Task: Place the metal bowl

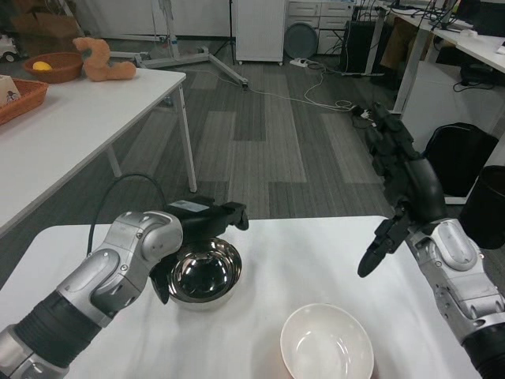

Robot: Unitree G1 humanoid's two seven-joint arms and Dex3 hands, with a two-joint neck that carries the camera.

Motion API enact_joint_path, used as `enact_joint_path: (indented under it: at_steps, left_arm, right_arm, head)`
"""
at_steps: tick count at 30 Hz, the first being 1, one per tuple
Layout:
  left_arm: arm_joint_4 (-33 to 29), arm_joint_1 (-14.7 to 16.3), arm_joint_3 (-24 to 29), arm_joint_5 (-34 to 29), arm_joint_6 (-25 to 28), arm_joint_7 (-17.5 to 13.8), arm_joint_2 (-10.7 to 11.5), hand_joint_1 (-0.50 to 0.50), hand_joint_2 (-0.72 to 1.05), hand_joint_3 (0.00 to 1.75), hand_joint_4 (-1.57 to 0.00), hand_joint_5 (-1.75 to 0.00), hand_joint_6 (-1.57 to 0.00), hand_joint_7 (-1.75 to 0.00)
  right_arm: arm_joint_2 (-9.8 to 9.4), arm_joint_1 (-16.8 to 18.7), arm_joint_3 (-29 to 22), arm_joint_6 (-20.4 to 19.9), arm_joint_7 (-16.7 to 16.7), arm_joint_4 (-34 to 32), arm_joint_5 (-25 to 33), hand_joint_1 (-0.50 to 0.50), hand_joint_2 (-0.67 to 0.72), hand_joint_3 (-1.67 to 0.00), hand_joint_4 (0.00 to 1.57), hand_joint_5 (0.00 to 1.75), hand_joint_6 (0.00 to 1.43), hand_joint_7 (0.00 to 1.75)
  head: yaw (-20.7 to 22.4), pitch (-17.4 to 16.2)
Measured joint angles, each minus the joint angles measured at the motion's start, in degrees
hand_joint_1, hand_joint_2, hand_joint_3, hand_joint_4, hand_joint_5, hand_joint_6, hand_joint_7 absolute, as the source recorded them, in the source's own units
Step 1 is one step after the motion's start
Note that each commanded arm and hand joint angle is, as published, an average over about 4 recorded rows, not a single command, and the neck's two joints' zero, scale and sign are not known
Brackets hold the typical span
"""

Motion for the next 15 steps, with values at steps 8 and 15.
enact_joint_path:
  at_steps: [8,15]
  left_arm:
    - [-7.14,-1.06,5.40,0.60,0.22,0.01,-0.56,-0.50,-0.02,1.22,0.00,-0.51,0.00,-0.84]
    - [-16.82,-0.86,16.35,1.44,-0.61,1.16,-3.61,-0.50,0.01,1.40,0.00,-0.41,0.00,-0.84]
  right_arm:
    - [0.00,-0.23,0.07,0.00,0.00,0.91,0.01,-0.42,0.47,0.00,0.00,0.00,0.00,0.00]
    - [0.00,-0.50,0.15,-0.10,-0.01,1.08,0.02,-0.43,0.47,0.00,0.00,0.00,0.00,0.00]
  head:
    - [-0.26,0.00]
    - [-0.33,-0.38]
